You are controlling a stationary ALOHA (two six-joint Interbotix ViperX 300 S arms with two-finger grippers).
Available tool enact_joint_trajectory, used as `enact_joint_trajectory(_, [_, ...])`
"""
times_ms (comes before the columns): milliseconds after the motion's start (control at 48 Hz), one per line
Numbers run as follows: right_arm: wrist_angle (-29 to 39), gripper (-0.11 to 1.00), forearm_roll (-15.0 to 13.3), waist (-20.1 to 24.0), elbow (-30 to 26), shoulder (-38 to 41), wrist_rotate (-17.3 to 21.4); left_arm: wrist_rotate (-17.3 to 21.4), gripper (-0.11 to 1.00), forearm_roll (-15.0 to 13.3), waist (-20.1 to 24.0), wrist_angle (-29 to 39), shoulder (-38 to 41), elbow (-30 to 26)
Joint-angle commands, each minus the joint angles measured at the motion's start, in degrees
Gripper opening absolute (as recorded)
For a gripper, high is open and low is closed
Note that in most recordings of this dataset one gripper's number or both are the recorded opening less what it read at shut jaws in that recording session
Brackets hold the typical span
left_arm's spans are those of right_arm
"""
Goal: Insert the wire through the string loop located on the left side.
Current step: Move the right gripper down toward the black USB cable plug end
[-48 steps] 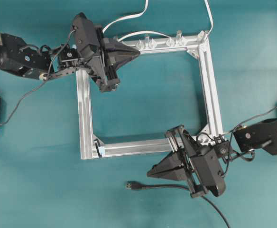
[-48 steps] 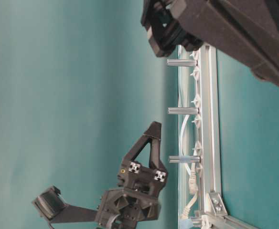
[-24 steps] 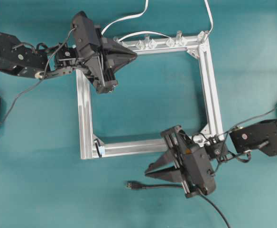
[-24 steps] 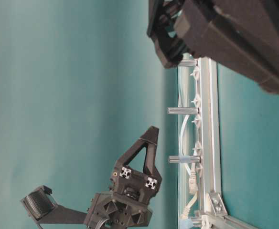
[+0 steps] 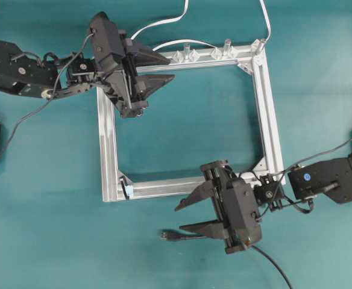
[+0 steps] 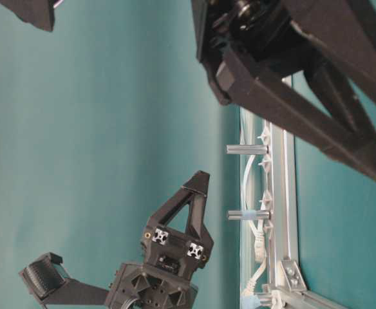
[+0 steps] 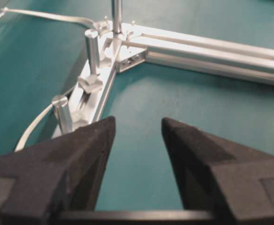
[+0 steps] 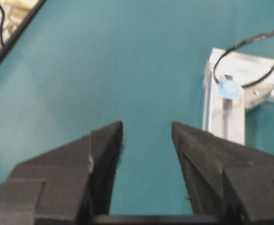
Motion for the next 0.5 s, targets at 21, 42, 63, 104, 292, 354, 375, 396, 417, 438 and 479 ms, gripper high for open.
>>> enact_joint_trajectory(21, [0.0,0.54,3.4,1.5,-1.1,-1.3,-0.1,0.3,0.63,0.2,-0.2,0.4,-1.5,-0.6])
enact_joint_trajectory(42, [0.0,0.54,4.0,1.7,-1.1,-1.3,-0.2,0.3,0.66,0.2,-0.2,0.5,-1.5,-0.6])
enact_joint_trajectory(63, [0.1,0.54,4.6,1.9,-1.1,-1.1,-0.2,0.3,0.69,0.2,-0.2,0.7,-1.5,-0.7])
enact_joint_trajectory(104, [0.1,0.54,5.8,2.5,-1.2,-0.8,-0.4,0.3,0.75,0.3,-0.2,1.1,-1.5,-0.6])
enact_joint_trajectory(292, [1.8,0.54,13.9,4.6,-2.5,1.5,-2.7,0.4,0.81,0.4,-0.2,1.4,-1.6,-0.5])
enact_joint_trajectory(354, [1.8,0.54,16.8,5.1,-3.3,2.3,-4.5,0.4,0.81,0.4,-0.4,1.4,-1.7,-0.4])
enact_joint_trajectory(375, [1.8,0.54,17.8,5.4,-3.6,2.5,-5.2,0.4,0.81,0.4,-0.4,1.4,-1.7,-0.4])
enact_joint_trajectory(396, [1.8,0.54,18.9,5.6,-4.0,2.7,-5.9,0.4,0.81,0.4,-0.4,1.4,-1.7,-0.4])
enact_joint_trajectory(417, [1.8,0.54,20.1,5.9,-4.2,3.0,-6.7,0.4,0.81,0.4,-0.4,1.4,-1.8,-0.3])
enact_joint_trajectory(438, [1.9,0.54,21.3,6.1,-4.6,3.3,-7.4,0.4,0.81,0.4,-0.4,1.4,-1.8,-0.2])
enact_joint_trajectory(479, [2.0,0.54,23.8,6.7,-5.1,3.9,-9.0,0.4,0.81,0.4,-0.5,1.5,-1.8,-0.1])
